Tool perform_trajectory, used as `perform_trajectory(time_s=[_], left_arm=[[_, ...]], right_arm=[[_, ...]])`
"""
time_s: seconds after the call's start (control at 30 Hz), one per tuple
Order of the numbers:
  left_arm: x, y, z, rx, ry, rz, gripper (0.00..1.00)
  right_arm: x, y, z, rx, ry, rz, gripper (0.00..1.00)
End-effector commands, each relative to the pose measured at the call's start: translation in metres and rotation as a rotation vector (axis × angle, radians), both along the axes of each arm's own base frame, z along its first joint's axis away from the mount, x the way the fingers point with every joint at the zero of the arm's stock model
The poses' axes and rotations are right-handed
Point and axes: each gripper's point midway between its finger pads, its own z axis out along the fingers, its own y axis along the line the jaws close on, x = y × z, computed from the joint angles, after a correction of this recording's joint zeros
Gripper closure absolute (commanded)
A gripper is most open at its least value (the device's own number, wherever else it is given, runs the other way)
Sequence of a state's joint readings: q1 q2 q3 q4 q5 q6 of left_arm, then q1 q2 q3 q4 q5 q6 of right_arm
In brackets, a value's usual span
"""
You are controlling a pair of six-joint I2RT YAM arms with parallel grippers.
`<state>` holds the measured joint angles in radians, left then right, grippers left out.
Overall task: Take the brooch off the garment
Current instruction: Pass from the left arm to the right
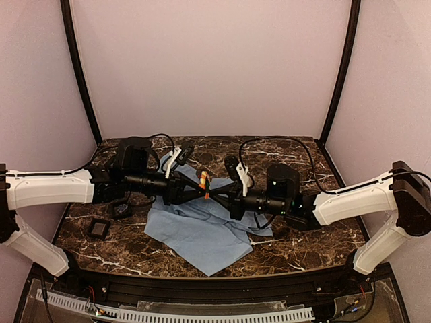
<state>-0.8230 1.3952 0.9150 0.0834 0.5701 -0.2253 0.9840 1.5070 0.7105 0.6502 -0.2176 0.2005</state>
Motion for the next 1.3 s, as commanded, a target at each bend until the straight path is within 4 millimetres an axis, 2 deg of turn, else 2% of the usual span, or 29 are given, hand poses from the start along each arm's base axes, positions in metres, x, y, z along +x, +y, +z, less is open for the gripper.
perform_trajectory(time_s=[0.0, 0.23, 0.43, 0.8, 0.9, 1.0, 1.23, 1.27], left_arm=[[-0.017, -0.006, 0.002, -0.029, 0.005, -0.079, 0.76], [-0.011, -0.005, -0.003, -0.009, 0.000, -0.051, 0.69], [-0.002, -0.001, -0.007, 0.015, -0.009, 0.000, 0.56], [0.012, 0.009, -0.005, -0.001, -0.009, 0.085, 0.50], [0.016, 0.014, -0.002, -0.025, -0.008, 0.112, 0.52], [0.021, 0.019, 0.002, -0.040, -0.012, 0.139, 0.61], [0.025, 0.025, 0.003, -0.063, 0.000, 0.163, 0.74], [0.026, 0.026, 0.002, -0.064, 0.004, 0.167, 0.81]], right_arm=[[0.008, 0.007, 0.017, 0.047, -0.023, -0.036, 1.00], [0.010, 0.006, 0.018, 0.045, -0.025, -0.048, 1.00], [0.010, 0.008, 0.016, 0.032, -0.030, -0.051, 1.00], [0.009, 0.020, 0.007, -0.032, -0.057, -0.072, 1.00], [0.009, 0.024, 0.005, -0.056, -0.070, -0.094, 1.00], [0.010, 0.026, 0.003, -0.074, -0.079, -0.112, 1.00], [0.011, 0.028, 0.000, -0.091, -0.085, -0.126, 1.00], [0.010, 0.028, 0.000, -0.093, -0.087, -0.126, 1.00]])
